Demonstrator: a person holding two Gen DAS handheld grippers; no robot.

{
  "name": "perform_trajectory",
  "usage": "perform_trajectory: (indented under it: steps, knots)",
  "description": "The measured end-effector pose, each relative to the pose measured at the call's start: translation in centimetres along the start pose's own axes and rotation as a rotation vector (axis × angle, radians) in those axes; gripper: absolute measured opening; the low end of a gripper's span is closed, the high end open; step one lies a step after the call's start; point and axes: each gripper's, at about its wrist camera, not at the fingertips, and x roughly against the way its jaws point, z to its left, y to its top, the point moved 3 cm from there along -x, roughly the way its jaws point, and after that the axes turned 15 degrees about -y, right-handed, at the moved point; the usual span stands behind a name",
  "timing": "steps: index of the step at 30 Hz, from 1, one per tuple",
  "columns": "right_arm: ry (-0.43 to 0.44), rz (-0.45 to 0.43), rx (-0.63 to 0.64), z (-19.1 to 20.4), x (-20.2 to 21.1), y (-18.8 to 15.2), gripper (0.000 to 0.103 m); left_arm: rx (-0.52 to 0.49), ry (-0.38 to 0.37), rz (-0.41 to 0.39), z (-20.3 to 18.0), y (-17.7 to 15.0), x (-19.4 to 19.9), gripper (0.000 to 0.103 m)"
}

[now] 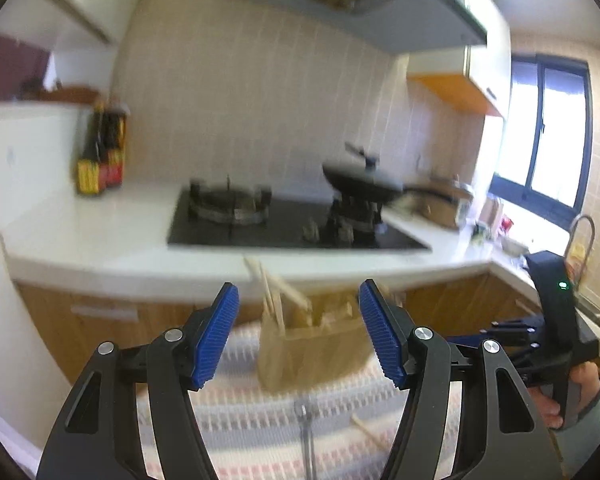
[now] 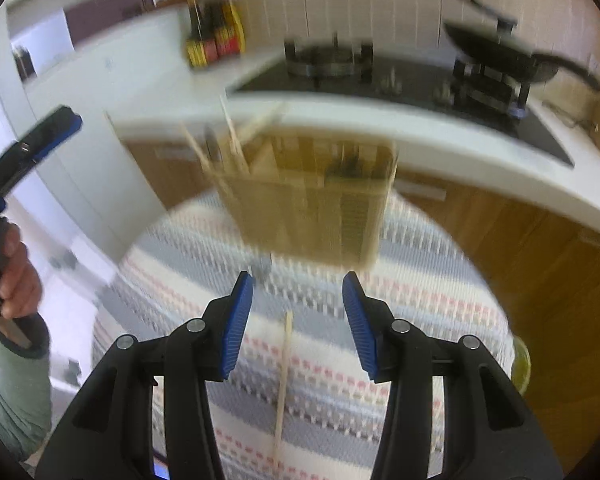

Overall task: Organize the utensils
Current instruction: 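Move both grippers back down to the last utensils, then grasp a clear spoon with the left gripper while the right gripper grasps a chopstick, then lift the clear spoon and chopstick up over the beige basket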

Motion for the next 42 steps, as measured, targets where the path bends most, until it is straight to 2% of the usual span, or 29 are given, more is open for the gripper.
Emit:
perform_trajectory:
  steps: [3,7,11,14,15,17,21,30,32,35,36,42]
  knots:
    - [-0.004,0.1,0.027,1.1,-2.6,-1.6,0.044,0.029,-0.022,0.136,0.6,-2.9,-2.1,0.061]
    - [0.029,0.25,0.042,2.5,-6.6,-4.1,0.044,0.062,0.004,0.377,1.7,-7.7,-6.4,0.059]
    - [0.047,0.357,0.055,4.0,-9.5,-6.5,0.043,0.109,0.021,0.57,3.2,-11.9,-10.3,0.052]
    - [0.049,0.381,0.063,4.3,-10.4,-7.0,0.043,0.105,0.035,0.667,3.6,-13.6,-12.6,0.051]
    - [0.048,0.392,0.067,4.5,-10.6,-7.2,0.037,0.105,0.037,0.687,3.7,-14.0,-13.2,0.051]
    - [0.045,0.404,0.071,4.8,-11.0,-7.5,0.035,0.107,0.028,0.73,3.7,-14.6,-14.2,0.05]
    - [0.032,0.416,0.076,5.0,-11.6,-7.8,0.027,0.092,0.054,0.784,3.7,-15.4,-15.6,0.039]
    - [-0.061,0.375,0.159,7.0,-11.4,-8.4,0.005,0.028,0.122,0.838,1.9,-16.9,-17.5,0.037]
    - [-0.057,0.367,0.162,7.2,-11.1,-8.7,0.005,-0.008,0.145,0.841,1.3,-17.1,-17.9,0.033]
    - [-0.046,0.357,0.156,7.2,-10.6,-9.3,0.004,-0.023,0.147,0.843,0.5,-17.3,-18.0,0.013]
    - [-0.039,0.354,0.149,7.0,-10.4,-9.5,0.004,-0.034,0.162,0.843,0.4,-17.4,-18.0,0.011]
    - [-0.026,0.318,0.125,5.6,-8.8,-10.0,0.004,-0.004,0.143,0.785,0.0,-17.6,-16.8,0.01]
